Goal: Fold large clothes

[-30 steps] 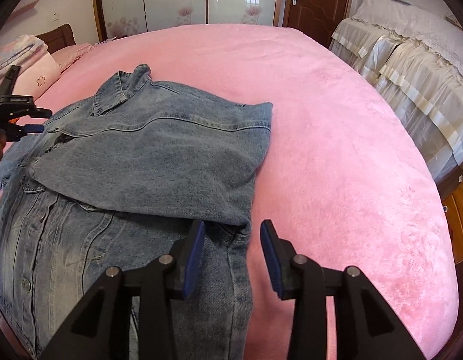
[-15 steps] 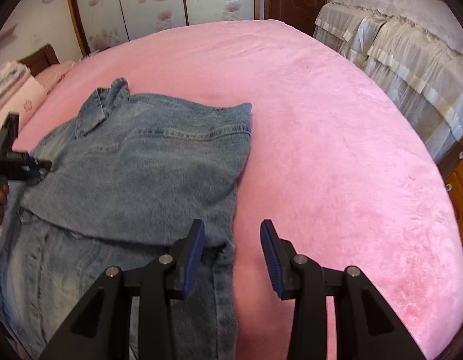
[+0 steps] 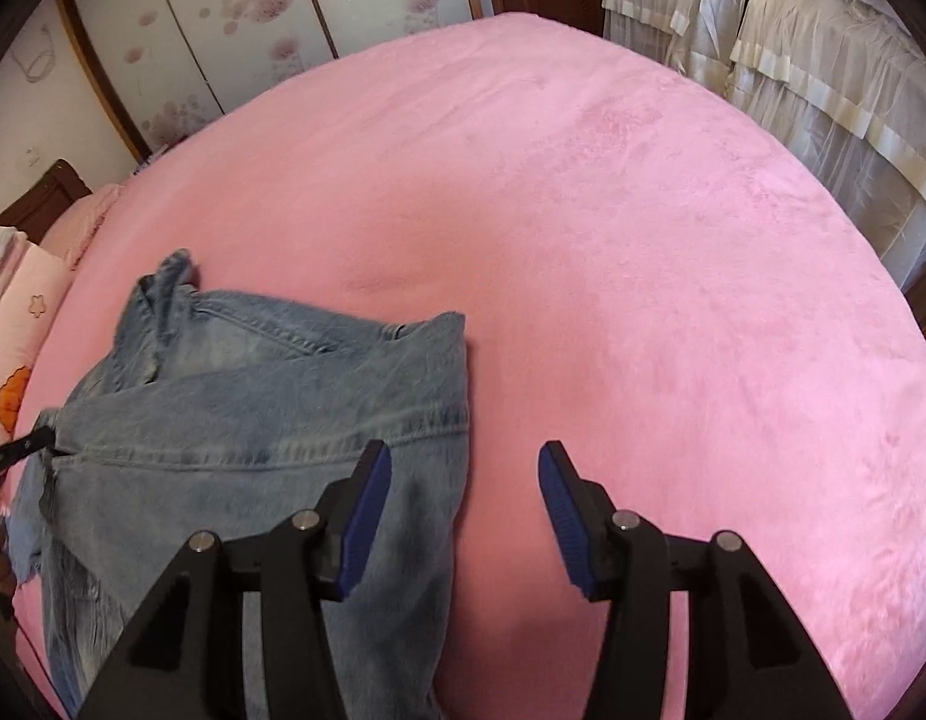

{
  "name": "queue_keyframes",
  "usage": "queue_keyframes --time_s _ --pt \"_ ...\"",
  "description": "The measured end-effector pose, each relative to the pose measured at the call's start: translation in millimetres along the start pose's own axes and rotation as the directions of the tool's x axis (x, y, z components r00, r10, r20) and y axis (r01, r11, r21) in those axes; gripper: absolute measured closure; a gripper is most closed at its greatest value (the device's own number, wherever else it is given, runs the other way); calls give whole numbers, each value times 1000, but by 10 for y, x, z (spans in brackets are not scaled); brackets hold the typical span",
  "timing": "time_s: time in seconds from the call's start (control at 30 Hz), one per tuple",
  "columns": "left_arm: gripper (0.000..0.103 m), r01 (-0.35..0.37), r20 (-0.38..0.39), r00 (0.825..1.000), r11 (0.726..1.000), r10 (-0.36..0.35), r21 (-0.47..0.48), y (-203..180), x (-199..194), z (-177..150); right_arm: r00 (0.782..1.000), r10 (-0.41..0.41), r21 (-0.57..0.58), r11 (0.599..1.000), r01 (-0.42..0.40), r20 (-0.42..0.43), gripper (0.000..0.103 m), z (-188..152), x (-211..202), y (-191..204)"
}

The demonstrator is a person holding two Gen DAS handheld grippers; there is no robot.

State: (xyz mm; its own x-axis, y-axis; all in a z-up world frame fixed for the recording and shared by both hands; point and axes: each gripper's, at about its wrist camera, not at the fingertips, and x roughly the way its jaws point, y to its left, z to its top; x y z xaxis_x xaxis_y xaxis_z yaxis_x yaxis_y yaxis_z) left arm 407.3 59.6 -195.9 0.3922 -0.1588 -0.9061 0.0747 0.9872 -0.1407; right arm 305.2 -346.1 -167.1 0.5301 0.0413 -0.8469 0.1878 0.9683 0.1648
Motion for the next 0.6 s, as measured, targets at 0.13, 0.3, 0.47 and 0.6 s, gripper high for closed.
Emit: queue_keyframes --time_s 0.13,0.3,0.47,0.6 --pt "83 -8 0 1000 1000 8 -13 -6 87 -61 998 11 1 1000 -11 -57 52 118 333 68" --pt "83 8 9 1000 998 -8 -64 39 43 -62 996 -56 -91 995 50 -75 89 165 484 224" --pt "83 -44 6 999 998 45 -51 -6 244 -78 979 -203 -156 968 199 -14 97 205 512 295" --pt "80 -74 5 997 996 74 -43 -40 310 -139 980 -197 -157 969 189 -31 96 172 534 273"
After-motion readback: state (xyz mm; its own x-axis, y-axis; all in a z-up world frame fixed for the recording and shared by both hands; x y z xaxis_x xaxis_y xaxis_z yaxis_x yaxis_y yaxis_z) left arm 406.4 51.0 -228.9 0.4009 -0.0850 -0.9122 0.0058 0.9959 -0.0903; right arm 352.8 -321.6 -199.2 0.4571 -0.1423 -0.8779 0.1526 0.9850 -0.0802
